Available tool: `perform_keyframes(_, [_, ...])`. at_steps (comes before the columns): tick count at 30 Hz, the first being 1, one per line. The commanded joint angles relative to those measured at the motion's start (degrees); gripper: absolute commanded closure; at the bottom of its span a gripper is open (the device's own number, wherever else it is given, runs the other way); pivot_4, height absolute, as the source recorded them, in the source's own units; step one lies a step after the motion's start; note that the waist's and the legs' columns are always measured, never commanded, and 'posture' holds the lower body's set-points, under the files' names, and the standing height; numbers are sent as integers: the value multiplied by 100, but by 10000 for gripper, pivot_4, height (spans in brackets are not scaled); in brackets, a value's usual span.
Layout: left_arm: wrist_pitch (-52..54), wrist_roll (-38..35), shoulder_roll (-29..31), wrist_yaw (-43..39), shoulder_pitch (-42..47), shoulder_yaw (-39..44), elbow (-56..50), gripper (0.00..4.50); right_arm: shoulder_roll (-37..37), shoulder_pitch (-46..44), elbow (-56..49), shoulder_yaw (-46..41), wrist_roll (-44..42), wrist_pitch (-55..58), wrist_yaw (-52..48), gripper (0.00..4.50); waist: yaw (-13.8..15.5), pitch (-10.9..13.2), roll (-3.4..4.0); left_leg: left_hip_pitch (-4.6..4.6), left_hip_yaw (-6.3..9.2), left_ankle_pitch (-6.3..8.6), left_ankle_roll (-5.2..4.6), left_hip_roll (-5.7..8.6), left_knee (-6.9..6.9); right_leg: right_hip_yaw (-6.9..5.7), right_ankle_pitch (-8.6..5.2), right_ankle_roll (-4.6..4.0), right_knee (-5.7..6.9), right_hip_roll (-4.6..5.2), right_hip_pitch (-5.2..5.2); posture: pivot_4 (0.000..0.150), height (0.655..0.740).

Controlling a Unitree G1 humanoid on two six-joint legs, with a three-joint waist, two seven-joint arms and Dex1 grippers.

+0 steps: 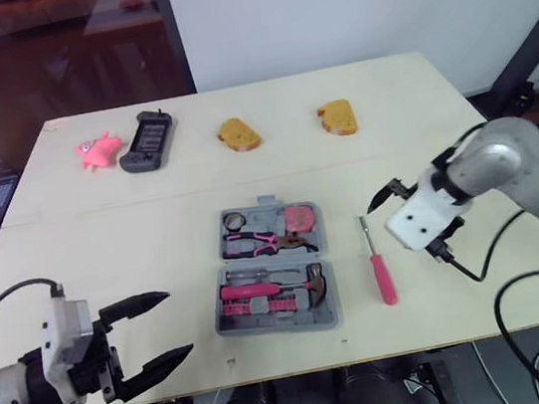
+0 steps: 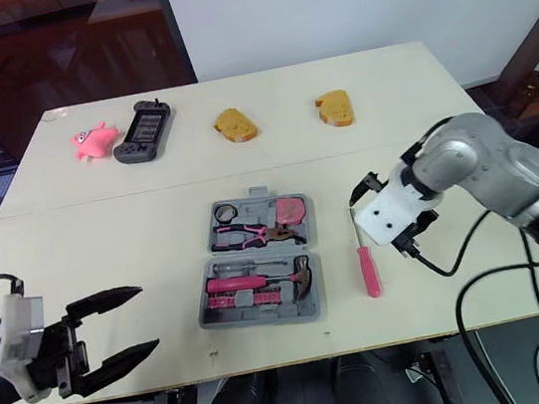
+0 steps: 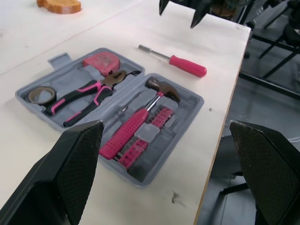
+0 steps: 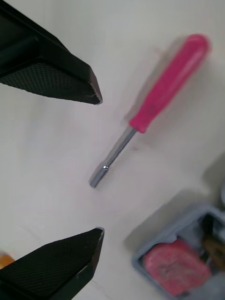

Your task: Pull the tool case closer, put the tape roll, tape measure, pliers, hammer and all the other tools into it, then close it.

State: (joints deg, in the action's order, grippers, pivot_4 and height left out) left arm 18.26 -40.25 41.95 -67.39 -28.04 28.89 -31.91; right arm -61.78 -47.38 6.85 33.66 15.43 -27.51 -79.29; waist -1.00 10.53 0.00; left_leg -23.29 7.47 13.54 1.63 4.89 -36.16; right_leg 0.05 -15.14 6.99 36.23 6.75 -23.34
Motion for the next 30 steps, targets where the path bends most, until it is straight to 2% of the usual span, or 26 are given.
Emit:
perform_keyframes(1, [-180,40,-69,84,-174,195,-230,0,191,-229,507,199,573,-1155,-65,692,11,0,0,0,0,0,0,0,1,0,0,0,0,0,-1,1500,7400])
perform_keyframes(10, [-337,131,-208,301,-520,267,-449,0,926,-296,1314,519,1536,-2288,360,692,5,0,0,9,5,-5,8,0,0,4,-4,-17,11,-6,3,1500,7400])
perform_keyframes(19, [-350,142,-178,426,-599,280,-509,0,1309,-221,1775,677,2252,-2495,864,692,14,-1,-1,13,5,-6,10,1,-1,6,-4,-19,13,-8,7,1500,7400])
perform_keyframes(23, [-326,157,-152,450,-555,246,-482,0,1409,-161,2024,794,2581,-2558,1067,12347,14,-5,-7,14,5,-7,11,1,0,7,-4,-19,13,-9,7,1500,7400])
perform_keyframes(29, [-296,168,-102,447,-449,200,-389,0,1488,-128,2094,849,2689,-2621,1144,41340,-11,-15,-36,93,2,-4,10,-7,13,10,-9,-26,8,-16,84,1500,7400])
perform_keyframes(30, [-297,174,-98,448,-436,193,-375,0,1490,-126,2101,840,2685,-2590,1135,41655,-11,-17,-39,95,2,-4,10,-13,12,10,-9,-26,8,-21,85,1500,7400])
